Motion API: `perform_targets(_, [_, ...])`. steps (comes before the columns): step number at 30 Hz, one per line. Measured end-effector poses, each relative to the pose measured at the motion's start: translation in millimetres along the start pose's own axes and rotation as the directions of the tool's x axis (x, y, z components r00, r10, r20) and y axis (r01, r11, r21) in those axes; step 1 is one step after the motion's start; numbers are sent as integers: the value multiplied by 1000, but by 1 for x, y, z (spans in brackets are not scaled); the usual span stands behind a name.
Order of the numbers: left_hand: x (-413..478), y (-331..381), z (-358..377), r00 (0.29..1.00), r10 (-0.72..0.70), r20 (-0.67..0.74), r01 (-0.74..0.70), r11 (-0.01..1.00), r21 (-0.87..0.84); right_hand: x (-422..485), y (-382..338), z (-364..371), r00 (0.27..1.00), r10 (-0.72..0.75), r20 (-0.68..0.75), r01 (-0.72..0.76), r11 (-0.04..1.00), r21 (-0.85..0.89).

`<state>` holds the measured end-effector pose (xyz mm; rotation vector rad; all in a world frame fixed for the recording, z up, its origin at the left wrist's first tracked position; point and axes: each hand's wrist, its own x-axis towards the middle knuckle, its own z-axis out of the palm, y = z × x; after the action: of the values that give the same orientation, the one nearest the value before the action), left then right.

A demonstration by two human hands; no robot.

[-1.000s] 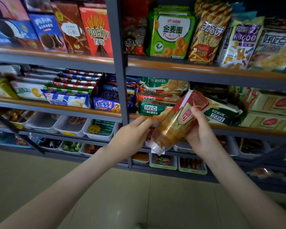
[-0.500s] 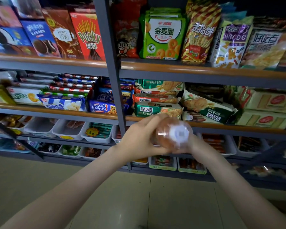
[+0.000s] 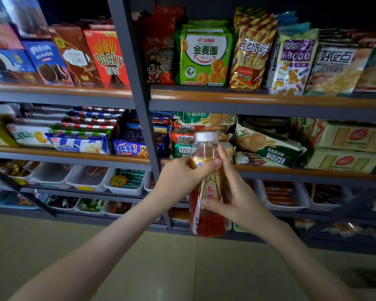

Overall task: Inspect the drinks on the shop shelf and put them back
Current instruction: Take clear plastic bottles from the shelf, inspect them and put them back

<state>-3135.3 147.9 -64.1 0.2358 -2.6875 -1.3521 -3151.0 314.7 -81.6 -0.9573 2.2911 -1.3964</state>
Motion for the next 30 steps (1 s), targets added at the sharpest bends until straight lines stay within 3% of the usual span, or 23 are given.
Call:
perform_targets(4, [11, 20, -6, 998, 15, -61, -10, 997, 78, 6, -11, -9, 999, -7, -51, 0, 990, -140])
perform_targets(9, [30, 52, -24, 994, 52, -101, -41, 994, 105, 24, -26, -29, 989, -90, -121, 75, 990, -122])
perform_targets(13, [52, 80, -61, 981, 167, -102, -168, 986, -3, 59, -54, -57, 941, -261, -217, 235, 962, -139])
perform_targets(16, [71, 104, -107, 928, 331, -170, -336, 942, -2, 90, -93, -80, 875, -372, -310, 362, 928, -93])
perform_targets(19, [92, 118, -150, 759, 553, -344, -483, 832, 273, 117, -130, -103, 787, -480, -389, 478, 872, -109])
perform_targets(20, [105, 126, -176, 636, 659, -402, -512, 750, 419, 136, -150, -112, 705, -561, -435, 538, 822, -188])
perform_targets(22, [124, 127, -200, 440, 798, -412, -439, 591, 677, 155, -173, -127, 622, -635, -457, 566, 769, -298])
perform_targets(25, [160, 136, -248, 234, 882, -409, -297, 465, 834, 197, -208, -151, 406, -764, -502, 584, 639, -500])
perform_targets(28, [189, 153, -286, 131, 876, -465, -190, 482, 855, 233, -236, -172, 298, -817, -493, 482, 575, -661])
perform_targets(30, [203, 167, -301, 117, 876, -468, -198, 482, 853, 249, -246, -181, 309, -825, -474, 383, 564, -732])
